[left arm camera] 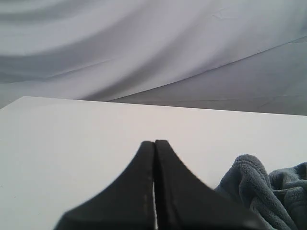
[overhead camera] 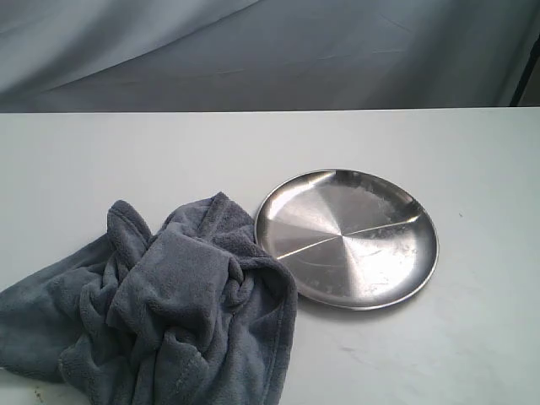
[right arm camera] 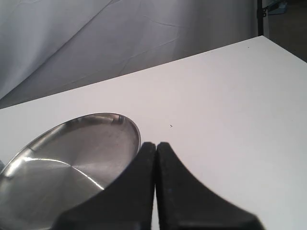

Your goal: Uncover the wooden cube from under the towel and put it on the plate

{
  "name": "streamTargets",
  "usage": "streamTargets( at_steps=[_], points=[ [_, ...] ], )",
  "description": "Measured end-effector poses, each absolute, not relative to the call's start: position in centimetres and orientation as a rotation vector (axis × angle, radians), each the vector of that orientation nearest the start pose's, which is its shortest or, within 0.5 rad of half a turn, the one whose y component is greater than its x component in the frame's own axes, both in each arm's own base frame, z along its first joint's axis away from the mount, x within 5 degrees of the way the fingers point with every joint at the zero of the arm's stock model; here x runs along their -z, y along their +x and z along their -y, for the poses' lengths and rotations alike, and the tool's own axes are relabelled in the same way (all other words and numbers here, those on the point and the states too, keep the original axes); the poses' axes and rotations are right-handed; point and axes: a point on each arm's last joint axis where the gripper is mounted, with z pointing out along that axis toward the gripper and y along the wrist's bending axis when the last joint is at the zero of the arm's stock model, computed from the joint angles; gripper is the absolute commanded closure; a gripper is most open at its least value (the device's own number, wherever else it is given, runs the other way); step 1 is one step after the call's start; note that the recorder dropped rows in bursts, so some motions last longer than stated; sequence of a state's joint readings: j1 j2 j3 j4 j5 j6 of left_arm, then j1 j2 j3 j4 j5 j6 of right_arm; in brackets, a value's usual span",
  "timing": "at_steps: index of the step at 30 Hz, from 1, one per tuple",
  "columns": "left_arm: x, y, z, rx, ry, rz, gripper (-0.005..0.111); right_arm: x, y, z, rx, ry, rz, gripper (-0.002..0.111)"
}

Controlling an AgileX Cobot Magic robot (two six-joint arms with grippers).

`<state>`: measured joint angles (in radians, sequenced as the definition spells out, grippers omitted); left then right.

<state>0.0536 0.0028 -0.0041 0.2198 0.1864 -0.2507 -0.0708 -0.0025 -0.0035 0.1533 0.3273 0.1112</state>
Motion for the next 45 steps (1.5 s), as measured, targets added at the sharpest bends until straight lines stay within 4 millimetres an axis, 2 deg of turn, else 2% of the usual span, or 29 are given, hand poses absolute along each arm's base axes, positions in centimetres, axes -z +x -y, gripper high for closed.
streamTargets(
  at_steps=[34, 45],
  points=[
    [-19.79, 5.58, -0.67, -0.048, -0.104, -1.661, 0.107, -18.53, 5.38, -0.07, -0.177, 0.259, -1.786, 0.108],
    [-19.79, 5.58, -0.67, -0.048, -0.104, -1.661, 0.107, -18.51, 5.37, 0.08, -0.126, 0.227, -1.791, 0.108]
  ],
)
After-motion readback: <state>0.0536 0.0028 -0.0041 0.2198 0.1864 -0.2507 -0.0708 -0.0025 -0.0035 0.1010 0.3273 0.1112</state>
